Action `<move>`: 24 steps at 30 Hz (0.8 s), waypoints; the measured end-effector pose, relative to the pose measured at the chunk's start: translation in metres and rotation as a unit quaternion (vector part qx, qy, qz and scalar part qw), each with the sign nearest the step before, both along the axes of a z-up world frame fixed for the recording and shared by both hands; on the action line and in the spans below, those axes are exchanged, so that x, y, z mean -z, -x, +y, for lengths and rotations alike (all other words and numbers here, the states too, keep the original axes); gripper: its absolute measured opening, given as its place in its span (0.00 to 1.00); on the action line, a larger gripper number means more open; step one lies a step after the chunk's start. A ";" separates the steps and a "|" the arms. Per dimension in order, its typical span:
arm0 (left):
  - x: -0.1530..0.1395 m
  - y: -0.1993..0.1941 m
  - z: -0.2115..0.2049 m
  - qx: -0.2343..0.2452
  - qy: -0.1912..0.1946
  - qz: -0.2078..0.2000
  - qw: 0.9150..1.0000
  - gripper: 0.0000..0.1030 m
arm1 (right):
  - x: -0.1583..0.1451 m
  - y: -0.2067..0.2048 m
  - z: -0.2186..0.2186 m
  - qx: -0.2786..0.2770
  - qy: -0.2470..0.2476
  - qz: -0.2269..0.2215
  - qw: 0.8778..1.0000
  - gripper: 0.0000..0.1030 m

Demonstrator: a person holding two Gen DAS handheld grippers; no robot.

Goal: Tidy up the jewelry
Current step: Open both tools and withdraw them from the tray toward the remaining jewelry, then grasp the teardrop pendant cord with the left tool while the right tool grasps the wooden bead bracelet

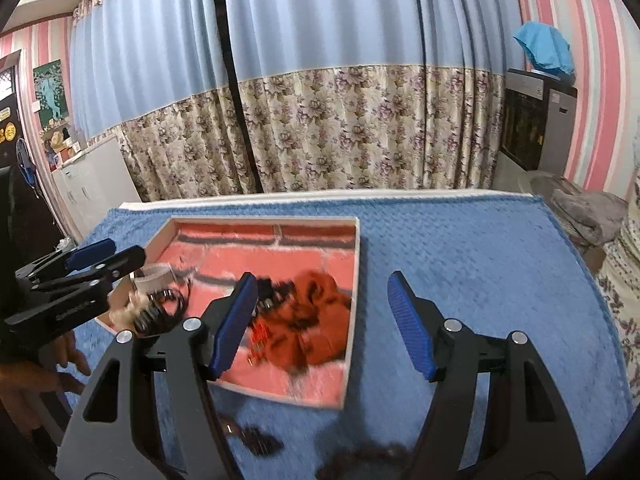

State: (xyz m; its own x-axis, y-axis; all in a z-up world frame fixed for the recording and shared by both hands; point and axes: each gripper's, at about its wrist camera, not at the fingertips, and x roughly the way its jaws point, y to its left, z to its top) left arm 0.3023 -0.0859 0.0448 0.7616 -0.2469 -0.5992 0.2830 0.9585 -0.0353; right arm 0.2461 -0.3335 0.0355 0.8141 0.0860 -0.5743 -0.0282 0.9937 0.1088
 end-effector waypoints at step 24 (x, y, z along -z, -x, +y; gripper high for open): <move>0.090 0.108 -0.085 0.051 -0.027 0.086 0.995 0.64 | 0.094 0.082 -0.066 0.019 0.019 0.104 0.994 0.67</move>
State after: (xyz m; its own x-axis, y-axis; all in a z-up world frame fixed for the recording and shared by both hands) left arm 0.1945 -0.1713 -0.0457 0.6188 -0.2821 -0.7332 0.3732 0.9268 -0.0416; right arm 0.1638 -0.3991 -0.0590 0.6795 0.0321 -0.7330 0.0288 0.9971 0.0703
